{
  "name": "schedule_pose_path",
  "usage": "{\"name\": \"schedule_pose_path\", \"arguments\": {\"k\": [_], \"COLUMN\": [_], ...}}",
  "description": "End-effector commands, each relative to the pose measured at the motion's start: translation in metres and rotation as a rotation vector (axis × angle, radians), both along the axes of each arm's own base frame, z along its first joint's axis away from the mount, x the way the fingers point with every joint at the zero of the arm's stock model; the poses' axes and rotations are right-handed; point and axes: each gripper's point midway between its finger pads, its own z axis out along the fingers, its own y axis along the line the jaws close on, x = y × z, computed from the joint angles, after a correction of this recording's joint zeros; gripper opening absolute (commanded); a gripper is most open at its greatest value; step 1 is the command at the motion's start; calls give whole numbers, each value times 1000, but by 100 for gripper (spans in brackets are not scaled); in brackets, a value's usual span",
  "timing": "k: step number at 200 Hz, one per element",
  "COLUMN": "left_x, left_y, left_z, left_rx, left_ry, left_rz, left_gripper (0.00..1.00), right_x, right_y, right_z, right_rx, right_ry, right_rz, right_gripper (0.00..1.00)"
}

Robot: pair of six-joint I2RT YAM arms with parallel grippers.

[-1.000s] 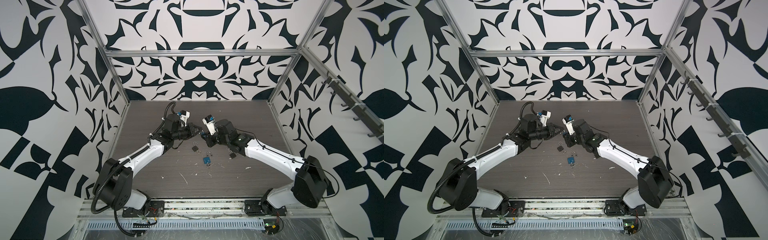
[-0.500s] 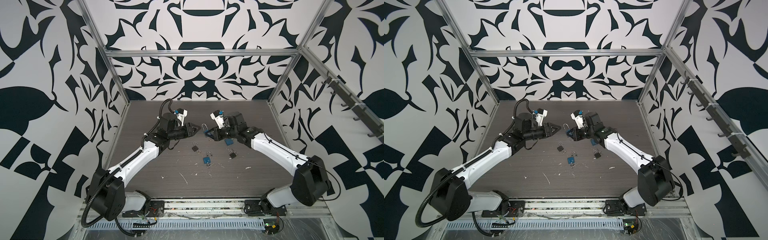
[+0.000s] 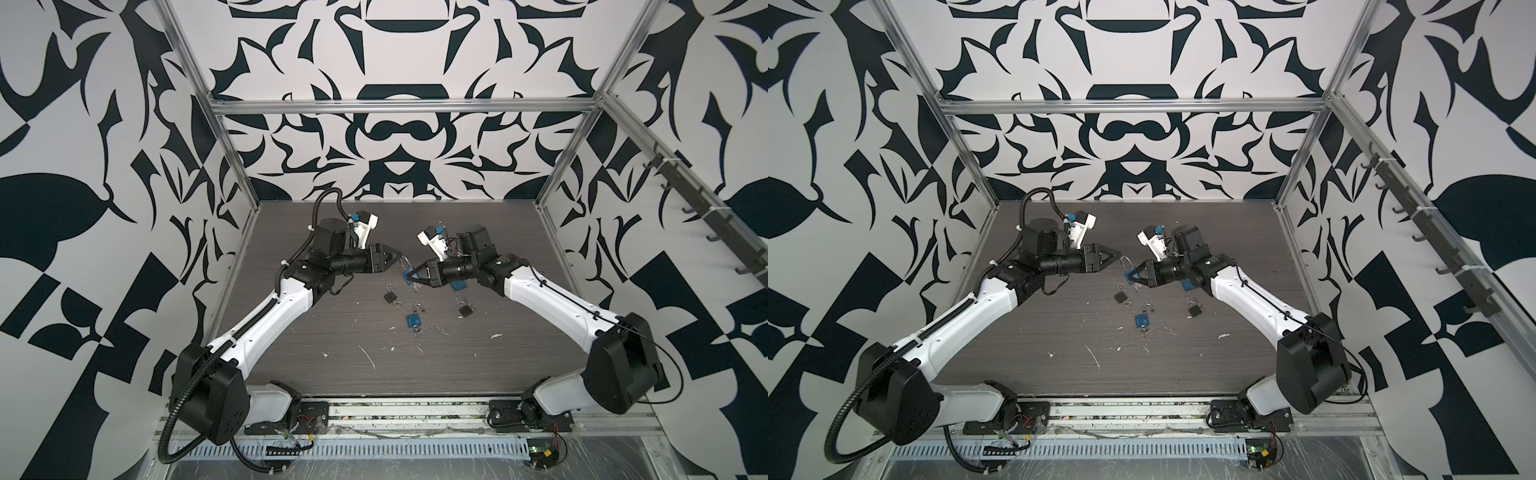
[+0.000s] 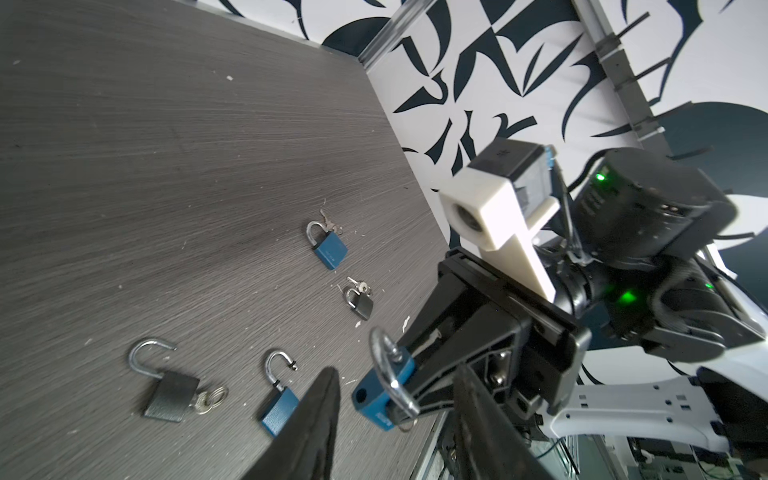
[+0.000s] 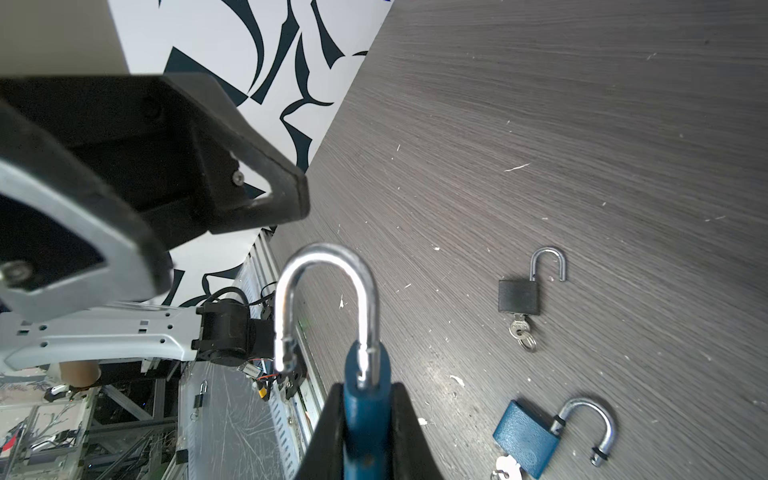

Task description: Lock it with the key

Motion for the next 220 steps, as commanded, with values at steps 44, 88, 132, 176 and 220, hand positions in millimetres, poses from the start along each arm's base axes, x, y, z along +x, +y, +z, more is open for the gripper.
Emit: {"name": "schedule_pose_path", "arguments": {"k": [44,88,132,176,220], "left_x": [-5,-1,1,4,0], "left_y": [-3,1,6,13,10], "left_z": [-13,-19,-20,-16,-4], "left_rx": [50,78,84,60,-25], "left_ry": [-2,-13,-24,-16,-18], "left_rz": [-66,-36,-16,11,-39], "left_gripper": [41,38,36,35,39], "right_x": [-10,-11,-11,-14,-14], "right_y": [9,9,8,7,6], "right_z": [31,40,42,46,48], "right_rx": [111,130,142,155,169], "right_ry": [-15,-18,-8,-9,-4], "right_rz": [79,84,89,98,105], "right_gripper": [0,0,0,0,0]}}
